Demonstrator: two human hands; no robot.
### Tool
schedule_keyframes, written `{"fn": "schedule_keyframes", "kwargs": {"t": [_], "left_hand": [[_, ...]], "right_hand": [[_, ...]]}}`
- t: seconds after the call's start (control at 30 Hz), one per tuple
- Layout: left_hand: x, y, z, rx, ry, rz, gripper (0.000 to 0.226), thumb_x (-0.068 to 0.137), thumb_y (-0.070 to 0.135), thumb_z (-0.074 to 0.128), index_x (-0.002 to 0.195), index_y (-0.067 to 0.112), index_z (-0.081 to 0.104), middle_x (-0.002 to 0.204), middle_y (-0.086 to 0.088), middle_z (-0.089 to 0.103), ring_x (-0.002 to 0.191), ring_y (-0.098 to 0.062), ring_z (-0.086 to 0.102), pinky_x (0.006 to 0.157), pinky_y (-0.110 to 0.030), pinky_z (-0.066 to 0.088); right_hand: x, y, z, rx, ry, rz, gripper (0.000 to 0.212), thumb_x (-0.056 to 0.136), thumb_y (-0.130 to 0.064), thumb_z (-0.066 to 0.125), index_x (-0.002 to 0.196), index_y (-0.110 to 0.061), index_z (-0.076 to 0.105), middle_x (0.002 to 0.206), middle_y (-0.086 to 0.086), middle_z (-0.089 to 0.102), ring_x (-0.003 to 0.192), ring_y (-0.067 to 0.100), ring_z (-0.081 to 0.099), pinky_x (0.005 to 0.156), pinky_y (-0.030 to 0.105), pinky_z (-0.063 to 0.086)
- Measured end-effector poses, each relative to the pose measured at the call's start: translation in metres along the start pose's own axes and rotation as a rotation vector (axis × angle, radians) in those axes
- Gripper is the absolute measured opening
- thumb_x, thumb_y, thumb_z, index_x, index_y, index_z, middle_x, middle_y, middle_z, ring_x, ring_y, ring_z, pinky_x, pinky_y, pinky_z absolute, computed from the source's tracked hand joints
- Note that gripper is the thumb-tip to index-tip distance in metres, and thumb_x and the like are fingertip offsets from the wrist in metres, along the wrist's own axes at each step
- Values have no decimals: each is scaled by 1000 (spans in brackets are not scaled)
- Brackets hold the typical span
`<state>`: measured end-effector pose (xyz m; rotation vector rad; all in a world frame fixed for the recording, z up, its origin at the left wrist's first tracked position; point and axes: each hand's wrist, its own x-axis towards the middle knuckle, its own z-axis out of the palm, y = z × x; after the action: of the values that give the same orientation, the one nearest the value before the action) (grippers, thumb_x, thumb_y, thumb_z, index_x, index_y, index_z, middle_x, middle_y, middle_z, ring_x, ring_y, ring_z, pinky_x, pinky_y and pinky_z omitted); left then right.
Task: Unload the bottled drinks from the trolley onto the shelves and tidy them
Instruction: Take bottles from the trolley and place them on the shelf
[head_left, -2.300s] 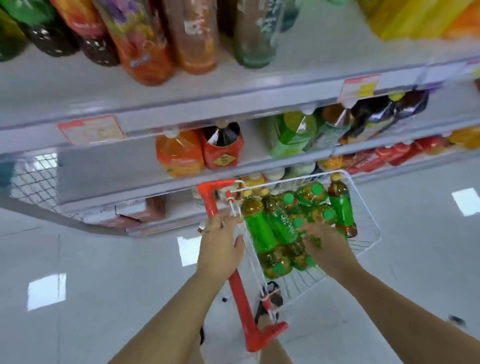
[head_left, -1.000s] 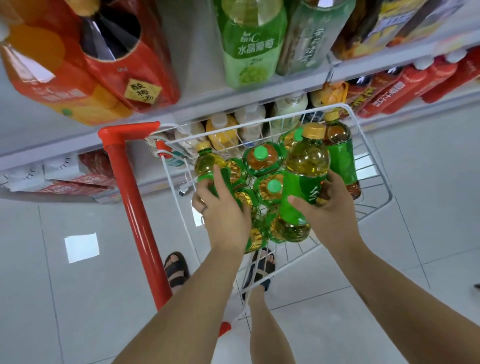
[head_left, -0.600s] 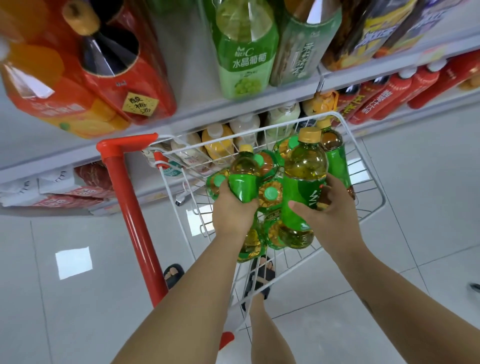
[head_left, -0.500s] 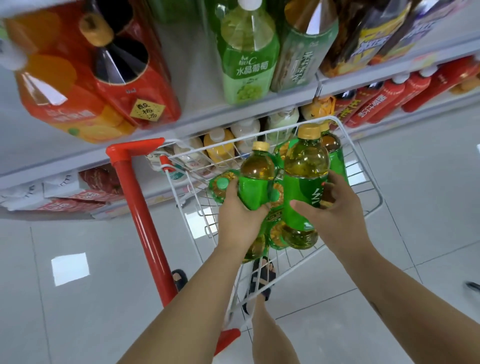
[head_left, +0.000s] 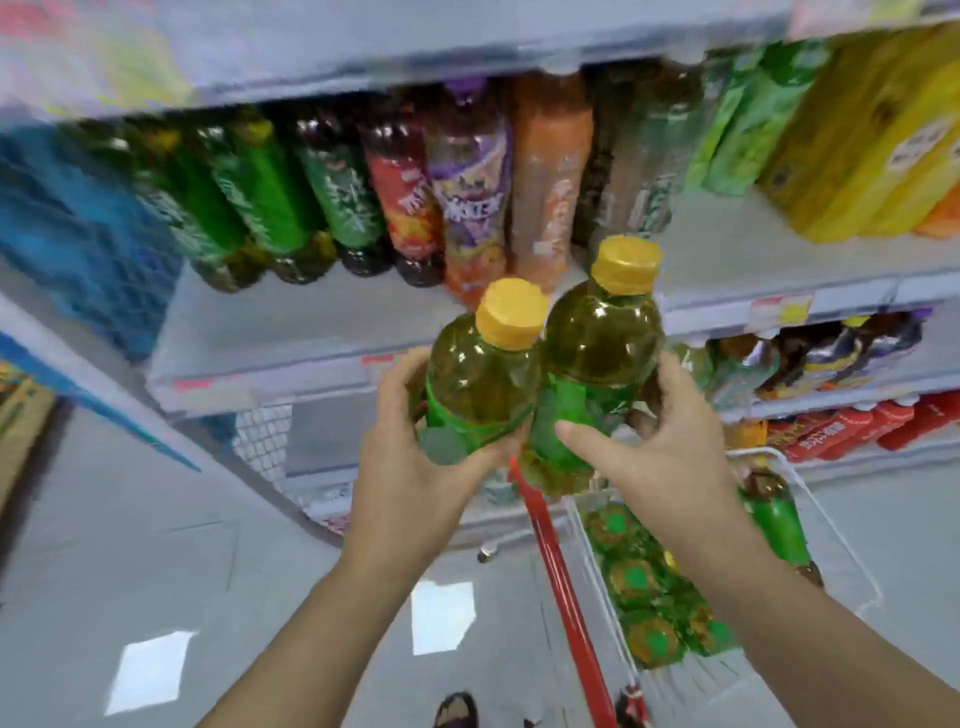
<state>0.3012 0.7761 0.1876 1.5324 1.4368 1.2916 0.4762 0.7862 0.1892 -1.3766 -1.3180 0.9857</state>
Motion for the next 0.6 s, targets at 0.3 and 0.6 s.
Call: {"fn": "schedule_keyframes", "kwargs": {"t": [0.3,0.6], "left_hand": [[47,-6,-166,423,158,292,69,67,6,71,123,37,44,122,12,39,117,-8,35,102,-13,23],[99,-47,-195,154,289,-8,69,76,-1,70,128,32,39,123,9,51,108,6,49,91,-8,36]], "right_hand": [[35,-100,134,89,-85,-281,66,60,-9,83,113,-16,45,98,-11,62,84,-4,61,74,11,47],[78,-96,218,-43,-95,-275,71,62,-7,84,117,-22,41,103,-22,52,98,-5,52,85,3,39]]}}
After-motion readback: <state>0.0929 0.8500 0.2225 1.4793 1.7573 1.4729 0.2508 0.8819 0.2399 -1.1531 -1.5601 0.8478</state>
